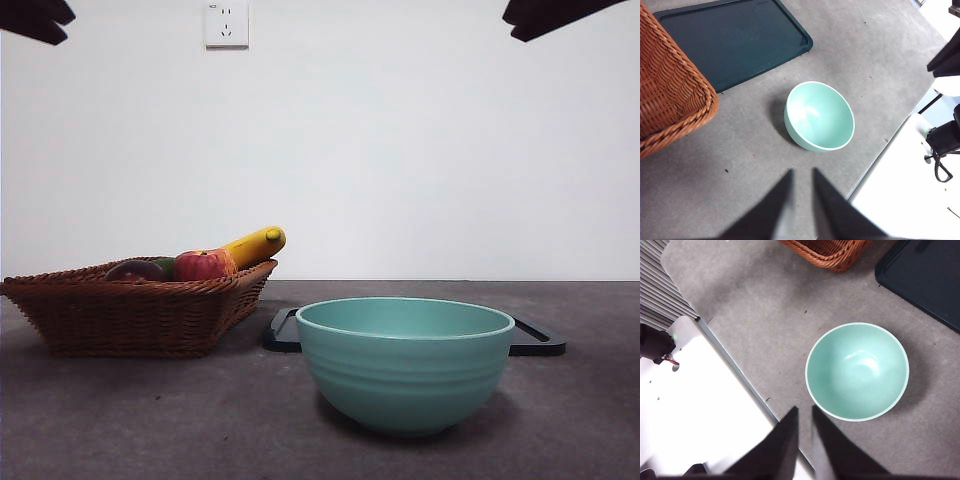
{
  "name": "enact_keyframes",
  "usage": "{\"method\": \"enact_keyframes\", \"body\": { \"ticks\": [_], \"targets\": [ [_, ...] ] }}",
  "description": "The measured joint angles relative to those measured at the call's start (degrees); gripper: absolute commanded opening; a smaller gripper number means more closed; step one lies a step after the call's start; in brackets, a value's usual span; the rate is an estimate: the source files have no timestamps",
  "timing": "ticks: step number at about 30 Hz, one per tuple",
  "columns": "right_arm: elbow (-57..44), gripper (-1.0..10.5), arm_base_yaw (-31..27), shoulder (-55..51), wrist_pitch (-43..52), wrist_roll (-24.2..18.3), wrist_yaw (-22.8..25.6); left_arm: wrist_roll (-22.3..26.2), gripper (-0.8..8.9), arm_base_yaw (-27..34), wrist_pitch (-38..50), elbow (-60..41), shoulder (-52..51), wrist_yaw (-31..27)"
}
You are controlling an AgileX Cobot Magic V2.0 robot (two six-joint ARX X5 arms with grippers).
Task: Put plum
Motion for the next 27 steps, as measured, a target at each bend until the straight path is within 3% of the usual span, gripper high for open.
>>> {"method": "enact_keyframes", "body": {
  "ticks": [27],
  "targets": [
    [0.0,0.1,0.0,0.0,0.09,-0.74,0.2,0.02,0.08,0.0,0.46,0.0,-0.09,-0.02]
  ]
}}
